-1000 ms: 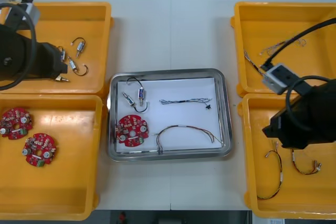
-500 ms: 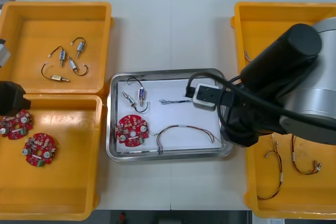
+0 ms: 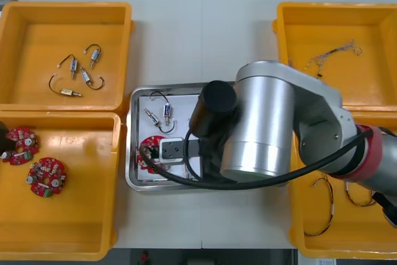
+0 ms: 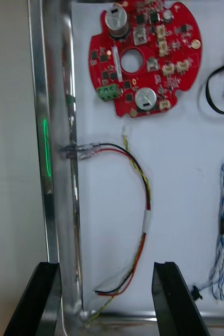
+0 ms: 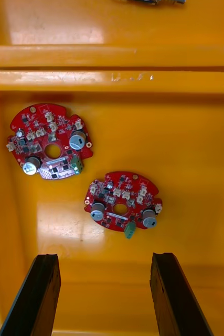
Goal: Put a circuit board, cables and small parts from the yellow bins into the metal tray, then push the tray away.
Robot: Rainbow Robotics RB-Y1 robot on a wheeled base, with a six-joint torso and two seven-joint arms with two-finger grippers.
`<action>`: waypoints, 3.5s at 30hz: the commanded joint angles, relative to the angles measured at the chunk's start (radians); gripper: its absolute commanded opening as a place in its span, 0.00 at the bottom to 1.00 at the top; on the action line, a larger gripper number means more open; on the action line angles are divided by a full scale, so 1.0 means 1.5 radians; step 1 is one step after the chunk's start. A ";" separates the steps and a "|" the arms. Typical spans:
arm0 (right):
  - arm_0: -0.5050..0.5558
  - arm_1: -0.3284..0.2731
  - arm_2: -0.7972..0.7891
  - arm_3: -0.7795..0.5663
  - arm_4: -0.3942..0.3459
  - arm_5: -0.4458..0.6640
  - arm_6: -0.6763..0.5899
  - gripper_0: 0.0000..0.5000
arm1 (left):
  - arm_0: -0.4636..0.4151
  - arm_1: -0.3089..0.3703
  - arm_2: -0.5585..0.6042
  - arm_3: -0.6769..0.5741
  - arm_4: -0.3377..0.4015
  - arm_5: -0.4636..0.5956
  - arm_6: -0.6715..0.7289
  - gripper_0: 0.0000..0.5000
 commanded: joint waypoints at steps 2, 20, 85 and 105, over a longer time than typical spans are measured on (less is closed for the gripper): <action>-0.032 0.040 0.069 0.023 0.031 -0.031 0.006 1.00 | 0.024 0.028 0.021 -0.022 0.007 0.004 -0.046 1.00; -0.036 0.087 0.179 0.128 0.065 -0.081 0.009 1.00 | 0.028 0.028 0.023 -0.032 0.018 0.004 -0.042 1.00; -0.037 0.068 0.139 0.154 0.130 -0.025 -0.128 0.00 | 0.028 0.028 0.023 -0.032 0.018 0.004 -0.042 1.00; -0.076 0.077 0.136 0.154 0.122 -0.032 -0.105 0.00 | 0.028 0.028 0.023 -0.032 0.018 0.004 -0.042 1.00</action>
